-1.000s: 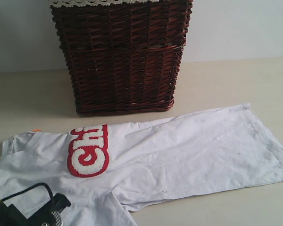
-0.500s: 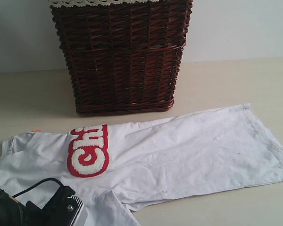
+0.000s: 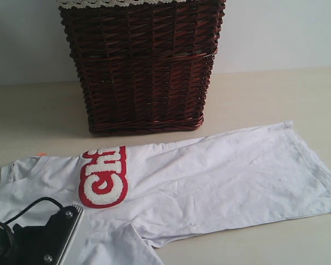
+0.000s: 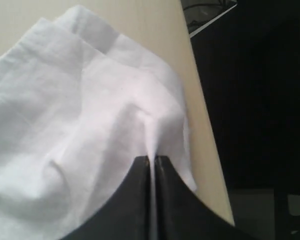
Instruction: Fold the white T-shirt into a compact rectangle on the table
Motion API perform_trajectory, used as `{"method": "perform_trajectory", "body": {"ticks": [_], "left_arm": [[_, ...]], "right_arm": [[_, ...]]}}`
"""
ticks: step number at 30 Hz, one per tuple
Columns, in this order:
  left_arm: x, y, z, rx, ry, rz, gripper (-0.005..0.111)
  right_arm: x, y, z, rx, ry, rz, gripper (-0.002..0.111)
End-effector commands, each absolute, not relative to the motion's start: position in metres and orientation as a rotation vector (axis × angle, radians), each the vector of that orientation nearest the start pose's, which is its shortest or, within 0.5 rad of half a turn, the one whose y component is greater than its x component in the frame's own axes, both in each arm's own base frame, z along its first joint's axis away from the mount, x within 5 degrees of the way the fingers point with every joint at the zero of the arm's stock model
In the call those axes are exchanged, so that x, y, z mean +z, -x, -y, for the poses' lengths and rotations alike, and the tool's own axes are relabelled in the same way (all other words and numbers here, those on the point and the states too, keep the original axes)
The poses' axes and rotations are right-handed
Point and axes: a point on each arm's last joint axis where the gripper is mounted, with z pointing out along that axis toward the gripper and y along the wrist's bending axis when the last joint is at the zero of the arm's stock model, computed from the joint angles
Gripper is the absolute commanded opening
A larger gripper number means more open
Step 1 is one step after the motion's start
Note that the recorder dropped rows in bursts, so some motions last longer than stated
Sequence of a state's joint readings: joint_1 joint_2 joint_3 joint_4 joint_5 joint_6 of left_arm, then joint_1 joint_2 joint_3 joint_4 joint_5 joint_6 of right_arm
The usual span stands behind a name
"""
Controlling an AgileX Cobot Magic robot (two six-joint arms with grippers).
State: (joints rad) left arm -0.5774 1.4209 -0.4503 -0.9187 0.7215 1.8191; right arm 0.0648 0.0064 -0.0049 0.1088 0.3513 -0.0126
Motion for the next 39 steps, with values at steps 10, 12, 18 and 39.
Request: {"method": "perform_trajectory", "body": {"ticks": [10,12,18,39], "left_arm": [[0.179,-0.163,0.101,1.232,2.018,2.519,0.0],[0.185,-0.169,0.102,1.317,1.968,2.53,0.0],[0.183,-0.196,0.106,1.351,1.784,2.631,0.0],[0.147,-0.276,0.089,1.257,0.962,3.197,0.0]], "right_arm": [[0.182,-0.053,-0.007,0.142,0.007,-1.829,0.009],[0.182,-0.053,-0.007,0.142,0.007,-1.829,0.009],[0.182,-0.053,-0.007,0.142,0.007,-1.829,0.009],[0.182,-0.053,-0.007,0.142,0.007,-1.829,0.009]]}}
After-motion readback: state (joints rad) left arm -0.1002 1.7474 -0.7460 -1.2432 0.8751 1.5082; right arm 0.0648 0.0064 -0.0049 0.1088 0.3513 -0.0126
